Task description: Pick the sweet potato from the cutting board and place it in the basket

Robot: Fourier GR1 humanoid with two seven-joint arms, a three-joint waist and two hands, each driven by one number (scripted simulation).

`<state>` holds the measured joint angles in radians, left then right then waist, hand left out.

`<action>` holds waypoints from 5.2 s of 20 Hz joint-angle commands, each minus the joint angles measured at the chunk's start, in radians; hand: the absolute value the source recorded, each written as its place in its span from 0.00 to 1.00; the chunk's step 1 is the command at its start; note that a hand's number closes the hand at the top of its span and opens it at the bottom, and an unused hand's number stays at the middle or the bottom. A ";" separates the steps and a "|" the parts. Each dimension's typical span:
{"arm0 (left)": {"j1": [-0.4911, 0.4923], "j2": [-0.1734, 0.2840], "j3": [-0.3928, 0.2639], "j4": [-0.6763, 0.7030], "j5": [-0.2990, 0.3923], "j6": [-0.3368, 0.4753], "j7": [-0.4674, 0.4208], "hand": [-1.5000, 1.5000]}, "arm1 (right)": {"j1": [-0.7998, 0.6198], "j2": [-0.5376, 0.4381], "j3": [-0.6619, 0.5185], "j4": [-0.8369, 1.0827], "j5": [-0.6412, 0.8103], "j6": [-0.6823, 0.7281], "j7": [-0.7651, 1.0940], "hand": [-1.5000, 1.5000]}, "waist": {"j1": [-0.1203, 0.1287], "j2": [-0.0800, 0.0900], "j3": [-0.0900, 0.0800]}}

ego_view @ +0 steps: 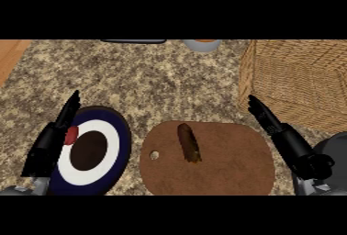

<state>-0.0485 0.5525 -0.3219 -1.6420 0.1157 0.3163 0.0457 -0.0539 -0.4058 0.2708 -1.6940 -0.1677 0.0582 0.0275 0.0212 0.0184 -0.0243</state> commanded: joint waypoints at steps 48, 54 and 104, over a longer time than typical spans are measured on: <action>-0.184 -0.081 0.239 0.341 0.222 -0.188 0.110 0.50 | -1.364 0.388 0.397 0.431 0.080 0.736 1.030 0.00 | -0.034 -0.025 0.024; -0.175 -0.069 0.266 0.318 0.201 -0.196 0.104 0.50 | -1.161 0.270 0.398 0.178 0.108 0.707 0.992 0.00 | -0.037 -0.025 0.025; -0.148 -0.233 0.380 0.254 0.017 -0.292 0.150 0.50 | -0.553 0.342 0.370 0.495 1.103 0.545 0.124 0.00 | -0.017 -0.018 0.024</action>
<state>-0.1915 0.3410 0.0567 -1.3778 0.1539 0.0190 0.1926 -0.6169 -0.0668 0.6444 -1.2592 0.8659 0.6454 0.2083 0.0019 -0.0007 0.0000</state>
